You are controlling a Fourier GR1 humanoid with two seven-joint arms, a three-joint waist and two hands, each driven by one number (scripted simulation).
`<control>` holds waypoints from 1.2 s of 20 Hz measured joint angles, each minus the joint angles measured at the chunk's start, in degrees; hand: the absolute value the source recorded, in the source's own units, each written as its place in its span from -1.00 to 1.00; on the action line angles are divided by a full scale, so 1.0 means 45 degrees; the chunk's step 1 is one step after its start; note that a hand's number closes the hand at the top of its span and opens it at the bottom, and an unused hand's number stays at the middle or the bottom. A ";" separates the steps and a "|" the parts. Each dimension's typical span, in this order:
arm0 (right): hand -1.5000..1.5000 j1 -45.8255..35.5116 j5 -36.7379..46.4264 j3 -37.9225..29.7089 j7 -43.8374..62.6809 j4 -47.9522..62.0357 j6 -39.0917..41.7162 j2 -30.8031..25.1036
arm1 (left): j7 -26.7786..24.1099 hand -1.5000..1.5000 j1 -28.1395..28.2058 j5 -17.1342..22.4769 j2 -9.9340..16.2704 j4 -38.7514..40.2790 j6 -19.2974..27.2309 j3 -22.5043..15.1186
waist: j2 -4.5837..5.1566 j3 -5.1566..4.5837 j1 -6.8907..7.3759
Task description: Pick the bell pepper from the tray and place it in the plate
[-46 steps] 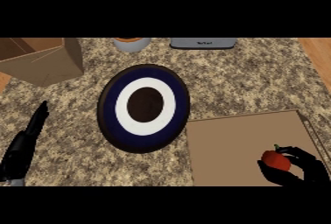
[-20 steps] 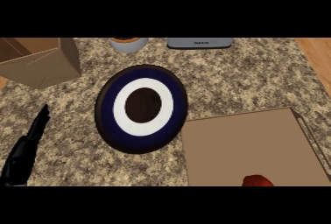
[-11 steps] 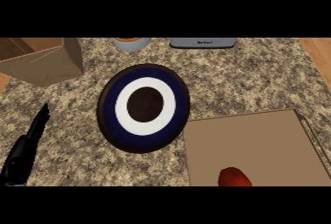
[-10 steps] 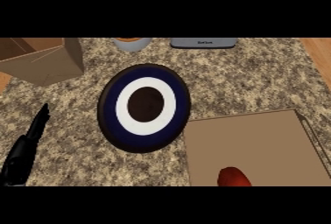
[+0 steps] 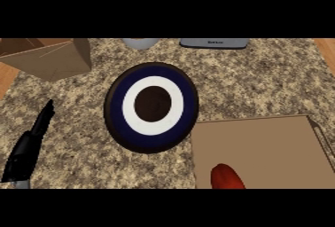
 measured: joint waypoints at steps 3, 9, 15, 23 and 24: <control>1.00 -0.0885 -0.0923 -0.0078 0.0187 0.0188 0.0389 0.0494 | -0.0026 0.00 -0.0121 -0.0078 -0.0027 -0.0023 -0.0042 -0.0134 | 0.0082 -0.0001 0.0213; 1.00 -0.1888 -0.2992 -0.0067 0.0447 0.0518 0.0990 0.0001 | 0.0006 0.00 -0.0336 -0.0141 -0.0069 -0.0046 -0.0155 -0.0321 | 0.0179 0.0008 0.0484; 1.00 -0.3010 -0.5043 -0.0513 0.0419 0.1138 0.1168 -0.0089 | 0.0042 0.00 -0.0558 -0.0222 -0.0189 -0.0029 -0.0151 -0.0485 | 0.0253 0.0021 0.0718; -1.00 -0.5661 -0.7314 -0.2891 0.0762 0.3572 0.0437 0.1700 | 0.0041 0.00 -0.0598 -0.0215 -0.0159 0.0072 -0.0218 -0.0461 | 0.0224 0.0053 0.0750; -1.00 -0.6130 -0.7550 -0.3170 0.0771 0.4031 0.0270 0.1790 | 0.0113 0.00 -0.0635 -0.0241 -0.0195 0.0056 -0.0191 -0.0489 | 0.0203 0.0057 0.0740</control>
